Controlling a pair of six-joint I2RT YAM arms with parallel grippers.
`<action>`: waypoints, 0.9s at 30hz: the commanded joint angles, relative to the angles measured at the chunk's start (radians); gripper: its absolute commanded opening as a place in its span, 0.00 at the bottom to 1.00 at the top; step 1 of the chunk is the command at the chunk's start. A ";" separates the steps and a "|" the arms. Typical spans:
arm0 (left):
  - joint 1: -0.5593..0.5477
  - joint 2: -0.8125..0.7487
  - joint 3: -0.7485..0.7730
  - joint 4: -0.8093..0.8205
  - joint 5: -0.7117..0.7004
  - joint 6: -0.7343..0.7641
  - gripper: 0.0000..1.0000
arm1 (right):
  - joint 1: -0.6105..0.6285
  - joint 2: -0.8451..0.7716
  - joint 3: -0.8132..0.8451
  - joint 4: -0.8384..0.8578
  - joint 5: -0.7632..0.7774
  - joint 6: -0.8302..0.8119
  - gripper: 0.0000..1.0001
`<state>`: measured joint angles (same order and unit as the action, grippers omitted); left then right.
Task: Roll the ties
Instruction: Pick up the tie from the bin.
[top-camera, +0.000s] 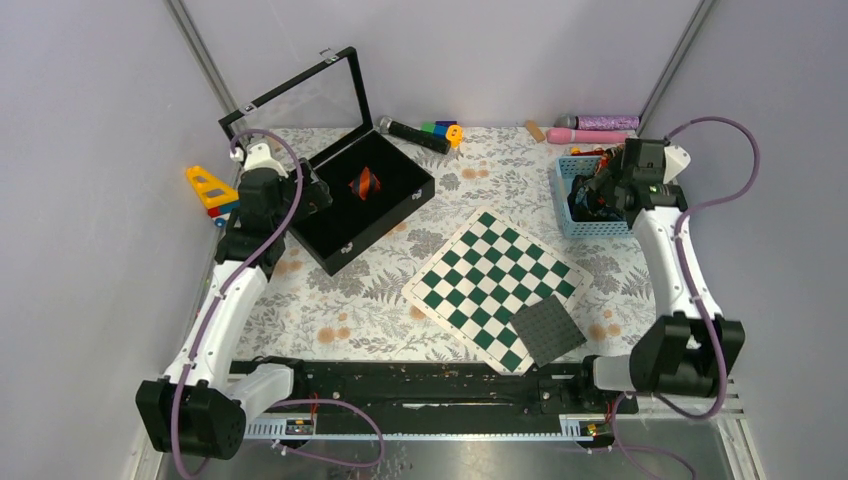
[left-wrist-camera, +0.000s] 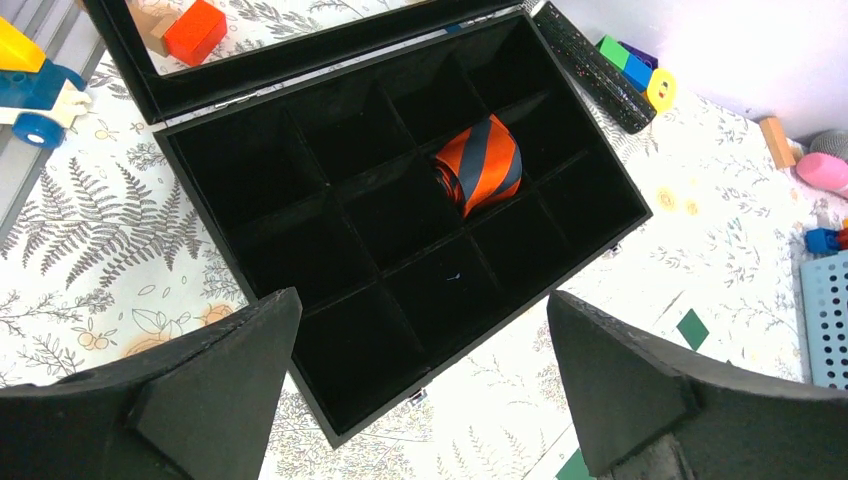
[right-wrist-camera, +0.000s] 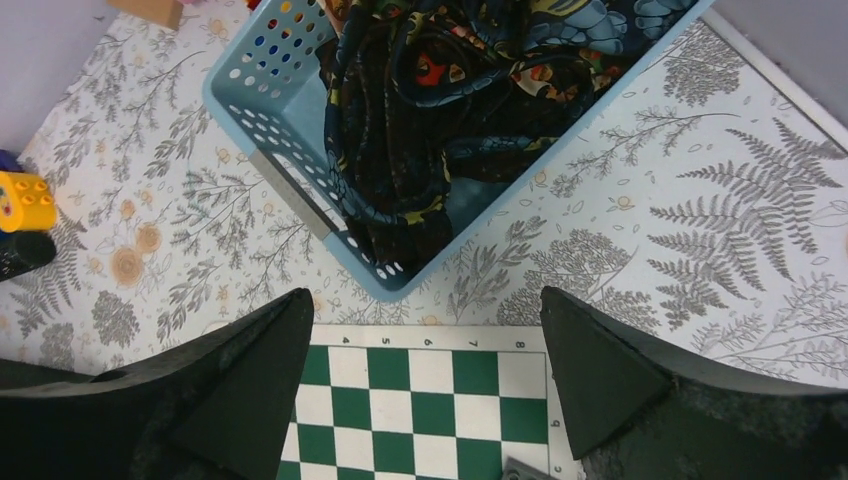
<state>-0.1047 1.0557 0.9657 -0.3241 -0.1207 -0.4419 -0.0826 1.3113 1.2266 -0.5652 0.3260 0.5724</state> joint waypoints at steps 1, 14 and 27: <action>0.005 -0.009 0.038 -0.007 0.036 0.070 0.99 | -0.021 0.099 0.085 0.076 -0.045 0.033 0.89; 0.012 -0.045 0.024 -0.008 0.040 0.079 0.99 | -0.090 0.409 0.326 0.074 -0.083 0.017 0.75; 0.027 -0.037 0.025 -0.007 0.074 0.074 0.99 | -0.107 0.630 0.486 0.034 -0.107 -0.044 0.77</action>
<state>-0.0883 1.0286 0.9714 -0.3649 -0.0765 -0.3737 -0.1829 1.9038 1.6539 -0.5106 0.2268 0.5518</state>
